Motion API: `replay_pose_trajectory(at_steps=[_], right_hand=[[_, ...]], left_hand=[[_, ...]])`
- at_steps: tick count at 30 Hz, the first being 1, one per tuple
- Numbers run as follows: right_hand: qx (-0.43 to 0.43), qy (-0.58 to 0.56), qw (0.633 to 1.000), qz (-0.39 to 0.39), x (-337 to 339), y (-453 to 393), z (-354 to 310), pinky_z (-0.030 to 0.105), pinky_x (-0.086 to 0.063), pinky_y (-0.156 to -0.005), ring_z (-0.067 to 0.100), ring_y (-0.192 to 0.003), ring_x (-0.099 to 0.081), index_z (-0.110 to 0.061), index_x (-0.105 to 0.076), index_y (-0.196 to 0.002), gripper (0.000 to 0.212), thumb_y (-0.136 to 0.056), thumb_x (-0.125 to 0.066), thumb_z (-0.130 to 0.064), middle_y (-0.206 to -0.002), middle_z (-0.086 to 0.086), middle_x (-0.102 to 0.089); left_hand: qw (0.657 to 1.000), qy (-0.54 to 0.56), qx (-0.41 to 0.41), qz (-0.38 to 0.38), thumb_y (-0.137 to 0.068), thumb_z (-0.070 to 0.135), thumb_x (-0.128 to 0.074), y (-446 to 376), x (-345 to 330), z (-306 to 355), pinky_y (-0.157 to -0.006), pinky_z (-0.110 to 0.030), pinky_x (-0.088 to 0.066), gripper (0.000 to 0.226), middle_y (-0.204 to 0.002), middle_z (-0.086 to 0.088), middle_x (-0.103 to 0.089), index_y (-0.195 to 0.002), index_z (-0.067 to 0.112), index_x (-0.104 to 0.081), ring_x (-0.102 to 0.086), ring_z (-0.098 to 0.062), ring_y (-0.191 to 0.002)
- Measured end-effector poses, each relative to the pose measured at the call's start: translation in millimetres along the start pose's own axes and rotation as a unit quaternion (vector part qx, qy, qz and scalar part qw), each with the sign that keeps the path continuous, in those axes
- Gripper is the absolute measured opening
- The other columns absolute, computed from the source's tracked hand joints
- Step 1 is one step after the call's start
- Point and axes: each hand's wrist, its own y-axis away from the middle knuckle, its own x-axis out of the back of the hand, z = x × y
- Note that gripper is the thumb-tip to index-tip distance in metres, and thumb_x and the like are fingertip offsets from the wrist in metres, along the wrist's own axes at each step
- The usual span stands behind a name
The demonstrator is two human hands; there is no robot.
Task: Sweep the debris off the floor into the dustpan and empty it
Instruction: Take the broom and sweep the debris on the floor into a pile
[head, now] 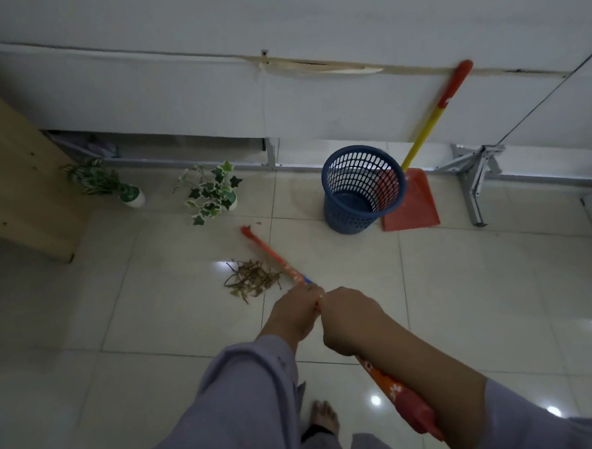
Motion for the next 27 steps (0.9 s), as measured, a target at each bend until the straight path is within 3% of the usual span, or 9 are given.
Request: replay_pose_trajectory(at_steps=[4, 10, 12, 14, 16, 18, 21, 23, 27], right_hand=[[-0.103, 0.013, 0.993, -0.062, -11, -12, 6, 0.031, -0.051, -0.09, 0.021, -0.111, -0.06, -0.008, -0.048, -0.135, 0.053, -0.085, -0.063, -0.016, -0.127, 0.008, -0.056], [-0.056, -0.001, 0.996, -0.064, -47, -12, -8, 0.03, -0.052, -0.083, 0.022, -0.102, -0.061, -0.008, -0.05, -0.132, 0.047, -0.086, -0.06, -0.012, -0.122, 0.01, -0.057], [-0.03, -0.022, 0.997, -0.064, -45, -9, -10, 0.03, -0.05, -0.072, 0.024, -0.094, -0.061, -0.005, -0.058, -0.114, 0.031, -0.084, -0.059, -0.01, -0.113, 0.012, -0.06], [-0.014, -0.027, 0.998, -0.05, -33, -5, -6, 0.025, -0.044, -0.056, 0.025, -0.089, -0.063, -0.009, -0.051, -0.077, 0.009, -0.082, -0.059, -0.009, -0.096, 0.012, -0.059], [-0.008, -0.027, 0.999, -0.026, -17, 0, -3, 0.02, -0.037, -0.049, 0.025, -0.087, -0.066, -0.015, -0.034, -0.062, 0.031, -0.082, -0.058, -0.009, -0.08, 0.007, -0.055], [-0.009, -0.017, 1.0, 0.005, -3, -3, -4, 0.02, -0.035, -0.048, 0.024, -0.076, -0.06, -0.016, -0.034, -0.06, 0.032, -0.081, -0.057, -0.01, -0.069, 0.003, -0.047], [-0.021, 0.012, 0.999, 0.034, 15, -21, -16, 0.026, -0.046, -0.06, 0.022, -0.077, -0.055, -0.008, -0.059, -0.087, 0.009, -0.08, -0.062, -0.013, -0.082, 0.006, -0.053], [-0.025, 0.038, 0.997, 0.055, 21, -43, -27, 0.031, -0.046, -0.068, 0.023, -0.091, -0.061, -0.009, -0.06, -0.117, 0.036, -0.082, -0.063, -0.016, -0.1, 0.007, -0.061], [-0.038, 0.05, 0.997, 0.055, 25, -86, -52, 0.03, -0.041, -0.073, 0.024, -0.111, -0.06, -0.007, -0.056, -0.128, 0.036, -0.092, -0.053, -0.01, -0.122, 0.007, -0.061]], left_hand=[[1.0, 0.024, 0.002, 0.017, -0.097, 0.025, -0.048, 5, -9, 18, -0.098, -0.039, -0.046, 0.037, -0.138, -0.004, -0.053, -0.133, 0.019, -0.05, -0.052, -0.025, -0.123], [0.999, -0.033, 0.017, -0.023, -0.096, 0.022, -0.046, 24, -34, -4, -0.089, -0.041, -0.052, 0.033, -0.129, -0.006, -0.058, -0.128, 0.018, -0.052, -0.059, -0.028, -0.112], [1.0, -0.012, 0.02, -0.018, -0.097, 0.024, -0.045, 34, -36, -14, -0.089, -0.039, -0.05, 0.033, -0.132, -0.004, -0.057, -0.13, 0.02, -0.05, -0.058, -0.028, -0.113], [1.0, -0.001, 0.0, 0.013, -0.097, 0.023, -0.045, 38, -32, -20, -0.091, -0.039, -0.049, 0.037, -0.137, -0.001, -0.053, -0.135, 0.023, -0.047, -0.055, -0.026, -0.117], [0.999, 0.021, -0.016, 0.042, -0.097, 0.022, -0.046, 34, -20, -20, -0.095, -0.039, -0.047, 0.04, -0.142, 0.001, -0.049, -0.137, 0.022, -0.046, -0.049, -0.024, -0.125], [0.997, 0.041, -0.02, 0.068, -0.095, 0.022, -0.049, 23, -8, -17, -0.1, -0.039, -0.045, 0.043, -0.145, 0.002, -0.046, -0.137, 0.022, -0.045, -0.044, -0.022, -0.131], [0.989, 0.107, -0.005, 0.105, -0.09, 0.025, -0.053, 8, 11, -15, -0.099, -0.044, -0.047, 0.045, -0.141, 0.002, -0.051, -0.135, 0.026, -0.047, -0.051, -0.023, -0.124], [0.989, 0.113, 0.011, 0.096, -0.09, 0.025, -0.052, -3, 21, -21, -0.098, -0.044, -0.048, 0.047, -0.14, 0.0, -0.052, -0.137, 0.025, -0.045, -0.053, -0.024, -0.122], [0.993, 0.09, 0.045, 0.054, -0.091, 0.027, -0.051, -20, 41, -42, -0.101, -0.044, -0.047, 0.047, -0.135, -0.01, -0.056, -0.137, 0.019, -0.048, -0.054, -0.03, -0.124]])
